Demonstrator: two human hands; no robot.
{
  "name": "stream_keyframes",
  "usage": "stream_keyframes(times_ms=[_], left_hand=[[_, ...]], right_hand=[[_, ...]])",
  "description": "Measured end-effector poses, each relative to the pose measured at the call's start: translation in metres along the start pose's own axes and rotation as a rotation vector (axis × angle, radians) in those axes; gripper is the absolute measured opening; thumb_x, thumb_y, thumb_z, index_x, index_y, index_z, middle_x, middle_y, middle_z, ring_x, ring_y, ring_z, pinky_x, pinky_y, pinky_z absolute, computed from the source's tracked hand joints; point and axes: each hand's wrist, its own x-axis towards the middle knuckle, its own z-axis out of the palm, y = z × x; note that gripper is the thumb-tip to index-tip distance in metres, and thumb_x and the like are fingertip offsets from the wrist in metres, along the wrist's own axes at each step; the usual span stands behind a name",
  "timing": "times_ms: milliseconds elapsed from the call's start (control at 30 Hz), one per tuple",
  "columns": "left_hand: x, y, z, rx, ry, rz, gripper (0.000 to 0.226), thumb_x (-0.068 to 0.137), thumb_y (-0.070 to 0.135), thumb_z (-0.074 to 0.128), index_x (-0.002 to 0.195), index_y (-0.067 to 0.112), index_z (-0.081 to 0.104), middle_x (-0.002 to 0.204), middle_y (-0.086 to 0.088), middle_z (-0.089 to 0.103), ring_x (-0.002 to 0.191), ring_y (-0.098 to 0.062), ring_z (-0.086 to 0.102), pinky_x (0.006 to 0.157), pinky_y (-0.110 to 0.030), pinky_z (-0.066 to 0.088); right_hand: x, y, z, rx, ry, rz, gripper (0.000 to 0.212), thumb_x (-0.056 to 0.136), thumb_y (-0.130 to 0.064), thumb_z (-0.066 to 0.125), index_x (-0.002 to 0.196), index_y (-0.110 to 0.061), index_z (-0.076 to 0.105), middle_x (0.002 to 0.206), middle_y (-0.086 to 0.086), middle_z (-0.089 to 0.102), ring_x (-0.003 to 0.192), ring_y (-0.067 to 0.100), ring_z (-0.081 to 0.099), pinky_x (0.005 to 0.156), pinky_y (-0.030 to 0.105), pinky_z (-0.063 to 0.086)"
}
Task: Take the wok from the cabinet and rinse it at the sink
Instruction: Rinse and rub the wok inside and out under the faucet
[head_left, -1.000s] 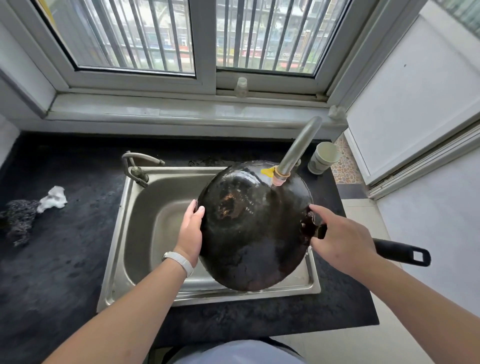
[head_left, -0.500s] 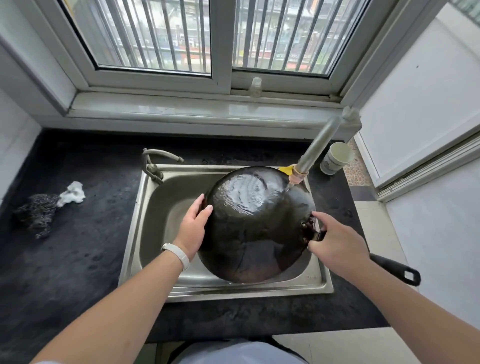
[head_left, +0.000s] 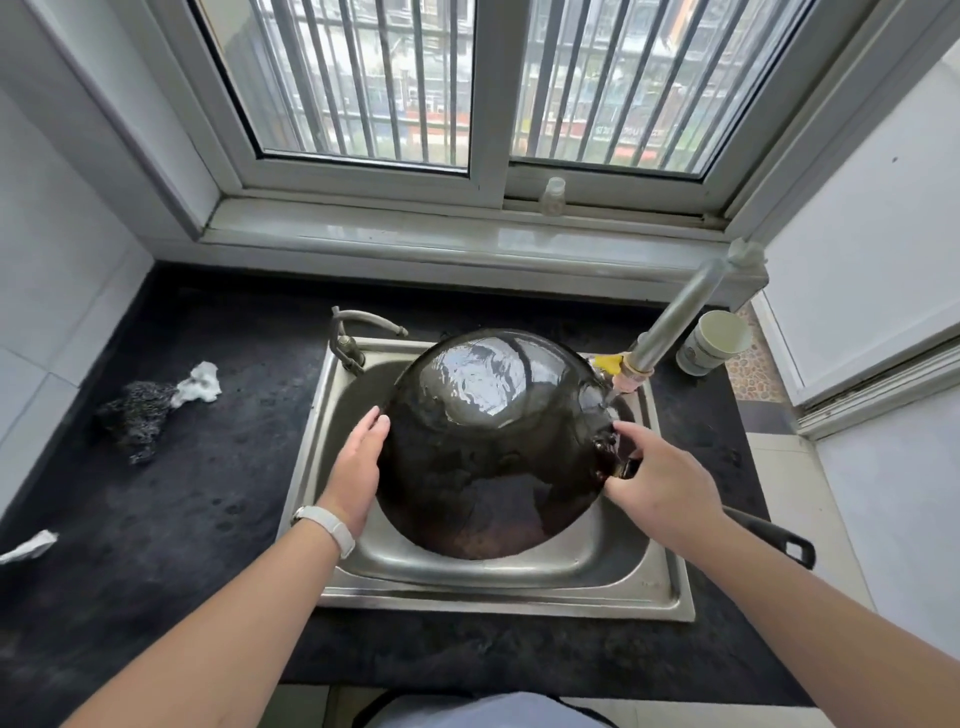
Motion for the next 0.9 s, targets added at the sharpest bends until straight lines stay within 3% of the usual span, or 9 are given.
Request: stream_keyframes(times_ms=[133, 300, 433, 500, 567, 633, 700, 800, 900], left_hand=[[0.001, -0.003, -0.020, -0.072, 0.020, -0.016, 0.055, 0.076, 0.062, 0.065, 0.128, 0.048, 0.063, 0.148, 0.014, 0.057, 0.140, -0.010, 0.049, 0.124, -0.043, 0.030], [-0.014, 0.002, -0.025, -0.063, 0.127, 0.029, 0.036, 0.086, 0.043, 0.065, 0.122, 0.037, 0.067, 0.140, 0.005, 0.064, 0.132, -0.013, 0.057, 0.119, -0.042, 0.038], [-0.020, 0.002, -0.031, -0.053, 0.217, 0.074, 0.023, 0.097, 0.029, 0.063, 0.118, 0.030, 0.071, 0.133, 0.001, 0.068, 0.126, -0.016, 0.061, 0.116, -0.044, 0.043], [-0.020, 0.003, -0.036, -0.082, 0.237, 0.080, 0.026, 0.093, 0.032, 0.063, 0.116, 0.027, 0.075, 0.131, -0.002, 0.071, 0.125, -0.019, 0.063, 0.115, -0.045, 0.045], [-0.020, 0.007, -0.040, -0.109, 0.230, 0.109, 0.037, 0.089, 0.036, 0.063, 0.121, 0.021, 0.076, 0.130, -0.004, 0.072, 0.126, -0.021, 0.063, 0.115, -0.047, 0.044], [-0.021, 0.013, -0.042, -0.108, 0.226, 0.149, 0.039, 0.094, 0.038, 0.059, 0.124, 0.019, 0.074, 0.128, -0.003, 0.073, 0.124, -0.016, 0.064, 0.114, -0.043, 0.044], [-0.025, 0.017, -0.042, -0.075, 0.222, 0.177, 0.037, 0.104, 0.036, 0.049, 0.127, 0.019, 0.072, 0.122, 0.003, 0.074, 0.113, -0.004, 0.068, 0.106, -0.034, 0.047], [-0.027, 0.018, -0.042, 0.067, 0.175, 0.252, 0.054, 0.102, 0.058, 0.040, 0.136, 0.024, 0.064, 0.132, 0.007, 0.069, 0.123, -0.003, 0.062, 0.112, -0.037, 0.043], [-0.026, 0.013, -0.049, 0.225, 0.128, 0.324, 0.078, 0.089, 0.083, 0.038, 0.141, 0.028, 0.058, 0.141, 0.004, 0.063, 0.135, -0.016, 0.054, 0.117, -0.049, 0.039]], right_hand=[[0.003, -0.006, 0.003, 0.029, -0.047, -0.031, 0.070, 0.079, -0.032, 0.070, 0.144, -0.038, 0.045, 0.104, -0.010, 0.069, 0.097, 0.020, 0.066, 0.086, 0.038, 0.055], [-0.001, -0.012, 0.009, 0.114, -0.142, -0.061, 0.075, 0.080, -0.021, 0.071, 0.147, -0.039, 0.043, 0.085, -0.028, 0.050, 0.089, 0.010, 0.059, 0.078, 0.027, 0.050], [-0.002, -0.009, 0.023, 0.221, -0.229, -0.005, 0.077, 0.074, -0.017, 0.072, 0.146, -0.032, 0.047, 0.104, -0.011, 0.071, 0.090, 0.012, 0.067, 0.083, 0.030, 0.055], [-0.003, -0.008, 0.031, 0.272, -0.265, 0.043, 0.075, 0.072, -0.013, 0.073, 0.143, -0.028, 0.051, 0.094, -0.002, 0.075, 0.080, 0.017, 0.070, 0.078, 0.032, 0.057], [-0.004, -0.006, 0.038, 0.322, -0.303, 0.087, 0.074, 0.073, -0.009, 0.074, 0.142, -0.025, 0.053, 0.086, -0.002, 0.073, 0.070, 0.015, 0.066, 0.066, 0.026, 0.052], [-0.007, -0.006, 0.041, 0.354, -0.344, 0.103, 0.064, 0.074, -0.009, 0.076, 0.135, -0.025, 0.060, 0.096, -0.005, 0.072, 0.079, 0.010, 0.065, 0.068, 0.021, 0.048], [-0.012, -0.005, 0.044, 0.380, -0.383, 0.110, 0.039, 0.075, -0.013, 0.079, 0.108, -0.032, 0.072, 0.090, -0.011, 0.074, 0.087, 0.014, 0.067, 0.075, 0.024, 0.049], [-0.023, -0.004, 0.043, 0.394, -0.416, 0.129, 0.017, 0.081, -0.022, 0.079, 0.074, -0.033, 0.067, 0.048, -0.016, 0.056, 0.056, 0.011, 0.052, 0.053, 0.021, 0.040], [-0.033, 0.001, 0.041, 0.399, -0.454, 0.119, 0.014, 0.087, -0.033, 0.074, 0.076, -0.033, 0.065, 0.046, -0.012, 0.039, 0.037, 0.006, 0.030, 0.038, 0.018, 0.025]])
